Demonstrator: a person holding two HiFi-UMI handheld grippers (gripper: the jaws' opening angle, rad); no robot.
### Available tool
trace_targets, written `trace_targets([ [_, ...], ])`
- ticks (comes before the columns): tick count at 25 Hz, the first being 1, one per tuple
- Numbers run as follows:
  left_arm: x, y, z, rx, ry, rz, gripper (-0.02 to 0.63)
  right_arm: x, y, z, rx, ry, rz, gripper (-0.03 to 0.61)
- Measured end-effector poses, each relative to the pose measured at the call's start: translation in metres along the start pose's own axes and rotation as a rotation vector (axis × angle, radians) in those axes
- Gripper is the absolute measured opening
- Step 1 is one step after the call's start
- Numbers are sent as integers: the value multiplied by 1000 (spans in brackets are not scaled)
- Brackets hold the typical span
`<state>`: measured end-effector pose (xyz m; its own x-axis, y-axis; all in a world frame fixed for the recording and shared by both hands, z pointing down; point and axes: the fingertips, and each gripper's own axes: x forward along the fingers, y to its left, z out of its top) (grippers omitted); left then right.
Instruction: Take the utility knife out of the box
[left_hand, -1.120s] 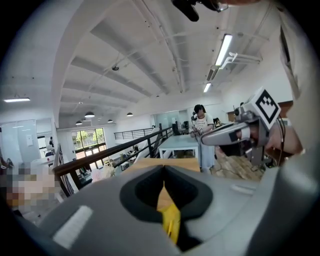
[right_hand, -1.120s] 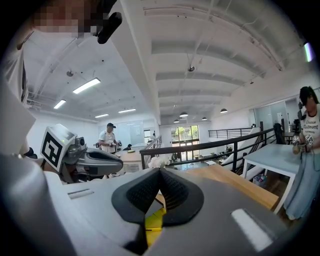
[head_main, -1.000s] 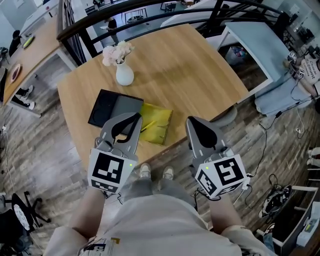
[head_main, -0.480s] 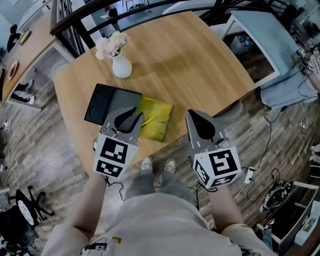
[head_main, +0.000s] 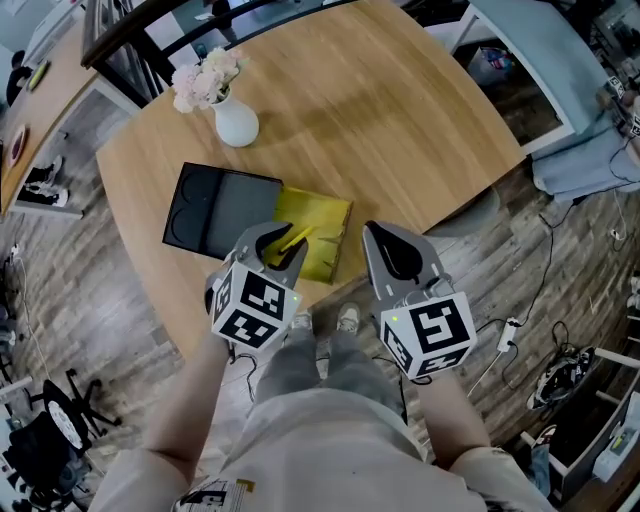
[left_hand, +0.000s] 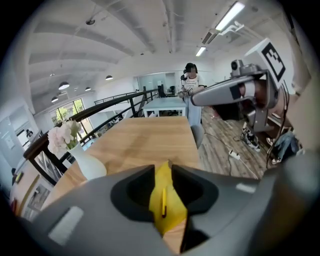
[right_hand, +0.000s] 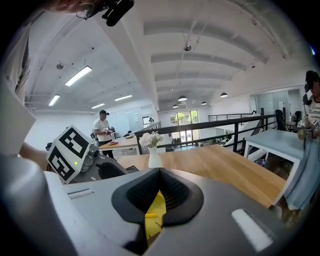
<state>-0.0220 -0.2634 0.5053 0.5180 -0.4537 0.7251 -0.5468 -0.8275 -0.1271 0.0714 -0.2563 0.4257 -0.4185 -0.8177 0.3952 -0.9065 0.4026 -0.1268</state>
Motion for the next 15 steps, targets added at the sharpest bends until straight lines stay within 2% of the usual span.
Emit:
trace_targets([
  [5, 34, 2, -27, -6, 89, -24, 107, 22, 1, -24, 18, 47, 24, 0],
  [15, 93, -8, -83, 40, 299, -78, 109, 48, -4, -58, 62, 121, 46, 0],
])
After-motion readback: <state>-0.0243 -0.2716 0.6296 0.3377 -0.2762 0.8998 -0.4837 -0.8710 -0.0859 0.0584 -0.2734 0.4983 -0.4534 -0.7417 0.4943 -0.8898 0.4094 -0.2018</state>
